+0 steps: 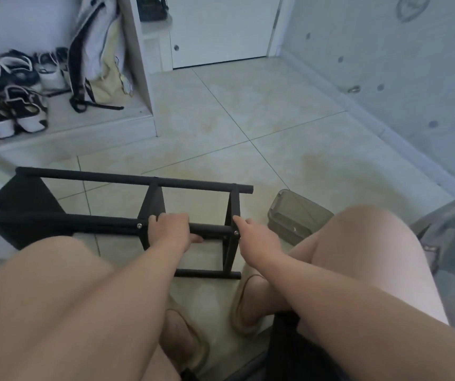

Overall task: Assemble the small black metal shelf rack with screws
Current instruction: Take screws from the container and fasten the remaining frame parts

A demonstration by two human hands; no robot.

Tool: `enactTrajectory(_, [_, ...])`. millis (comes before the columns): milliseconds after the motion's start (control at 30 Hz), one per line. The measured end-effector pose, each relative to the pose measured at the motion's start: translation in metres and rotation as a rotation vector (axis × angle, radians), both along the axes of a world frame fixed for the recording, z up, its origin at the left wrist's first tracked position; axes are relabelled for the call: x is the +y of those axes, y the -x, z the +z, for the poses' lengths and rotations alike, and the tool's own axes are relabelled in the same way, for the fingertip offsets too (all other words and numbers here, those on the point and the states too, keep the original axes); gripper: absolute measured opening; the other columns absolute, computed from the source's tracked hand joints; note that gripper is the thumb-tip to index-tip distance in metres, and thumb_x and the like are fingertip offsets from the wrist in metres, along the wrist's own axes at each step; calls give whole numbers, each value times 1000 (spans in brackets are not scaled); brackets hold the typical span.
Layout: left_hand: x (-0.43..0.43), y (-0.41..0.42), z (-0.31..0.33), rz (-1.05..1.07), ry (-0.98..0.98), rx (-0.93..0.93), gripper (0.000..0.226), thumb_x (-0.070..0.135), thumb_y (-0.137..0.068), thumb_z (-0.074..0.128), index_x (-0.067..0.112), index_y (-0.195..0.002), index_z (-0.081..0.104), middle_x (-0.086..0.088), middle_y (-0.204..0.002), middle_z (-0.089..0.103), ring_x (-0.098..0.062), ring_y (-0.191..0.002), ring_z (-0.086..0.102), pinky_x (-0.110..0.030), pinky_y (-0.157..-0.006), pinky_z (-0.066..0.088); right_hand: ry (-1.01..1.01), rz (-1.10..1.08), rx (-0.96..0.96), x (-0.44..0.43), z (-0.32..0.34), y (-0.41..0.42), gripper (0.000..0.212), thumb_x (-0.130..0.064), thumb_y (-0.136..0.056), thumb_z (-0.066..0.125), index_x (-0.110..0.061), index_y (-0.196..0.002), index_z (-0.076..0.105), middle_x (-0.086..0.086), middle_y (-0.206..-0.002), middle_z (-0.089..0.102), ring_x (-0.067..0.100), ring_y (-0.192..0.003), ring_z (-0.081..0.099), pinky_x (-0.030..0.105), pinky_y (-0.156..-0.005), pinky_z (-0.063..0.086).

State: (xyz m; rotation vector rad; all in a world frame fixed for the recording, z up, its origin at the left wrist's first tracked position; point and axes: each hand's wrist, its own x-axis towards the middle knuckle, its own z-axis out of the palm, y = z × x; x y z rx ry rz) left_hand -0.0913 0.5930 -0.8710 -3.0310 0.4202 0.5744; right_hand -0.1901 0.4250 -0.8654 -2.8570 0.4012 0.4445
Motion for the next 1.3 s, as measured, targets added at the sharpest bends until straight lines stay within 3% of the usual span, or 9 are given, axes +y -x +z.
enactTrajectory(233, [-15, -42, 4, -53, 134, -98, 25, 55, -95, 55, 33, -97, 44, 3, -101, 59, -24, -101, 49, -42, -98, 35, 31, 62, -78, -39, 4, -61, 52, -4, -94, 51, -28, -140, 43, 4, -117, 55, 29, -104, 52, 37, -72, 40])
enactTrajectory(367, [-20, -99, 5, -134, 151, -79, 23, 59, -98, 44, 37, -97, 38, 7, -92, 50, -20, -91, 42, -44, -93, 35, 31, 92, -143, -58, -3, -116, 63, -6, -96, 51, -32, -151, 34, 5, -130, 49, 29, -114, 47, 34, -81, 39])
enactTrajectory(533, [-30, -178, -1, -89, 149, -83, 28, 60, -98, 43, 33, -94, 42, 7, -94, 50, -28, -102, 56, -50, -90, 37, 8, 118, -240, -74, -9, -206, 53, -10, -100, 48, -29, -148, 39, 2, -138, 46, 31, -114, 52, 40, -89, 46])
enactTrajectory(667, [-38, -243, -26, -3, 152, -214, 35, 57, -100, 42, 26, -111, 49, -3, -106, 50, -31, -102, 54, -47, -84, 37, -124, 76, -275, -76, -30, -283, 51, -22, -103, 47, -25, -152, 33, 0, -160, 25, 34, -123, 51, 43, -92, 46])
enactTrajectory(867, [-48, -324, -87, 73, 119, -254, 34, 51, -103, 40, 22, -116, 51, -9, -119, 56, -34, -111, 51, -49, -92, 36, -171, 199, -210, -88, -97, -366, 72, -40, -104, 48, -23, -162, 9, 1, -170, -7, 24, -155, 10, 45, -122, 21])
enactTrajectory(1067, [-57, -375, -146, 115, 95, -205, 36, 52, -103, 37, 23, -118, 51, -7, -122, 57, -32, -114, 49, -47, -94, 34, -191, 158, -115, -85, -161, -420, 78, -58, -103, 35, -25, -162, -3, -4, -168, -21, 18, -156, -11, 46, -127, 1])
enactTrajectory(1167, [-58, -383, -166, 114, 97, -250, 36, 52, -103, 36, 23, -117, 52, -7, -122, 58, -32, -113, 50, -46, -92, 34, -227, 128, -123, -83, -181, -430, 83, -62, -101, 36, -25, -162, -6, -4, -167, -24, 18, -155, -17, 44, -127, -1])
enactTrajectory(1300, [-55, -379, -175, 126, 114, -261, 41, 53, -102, 38, 24, -130, 47, -8, -138, 51, -31, -129, 42, -49, -106, 28, -242, 133, -87, -84, -180, -433, 83, -64, -100, 36, -28, -162, -5, -5, -167, -24, 18, -155, -16, 46, -126, -2])
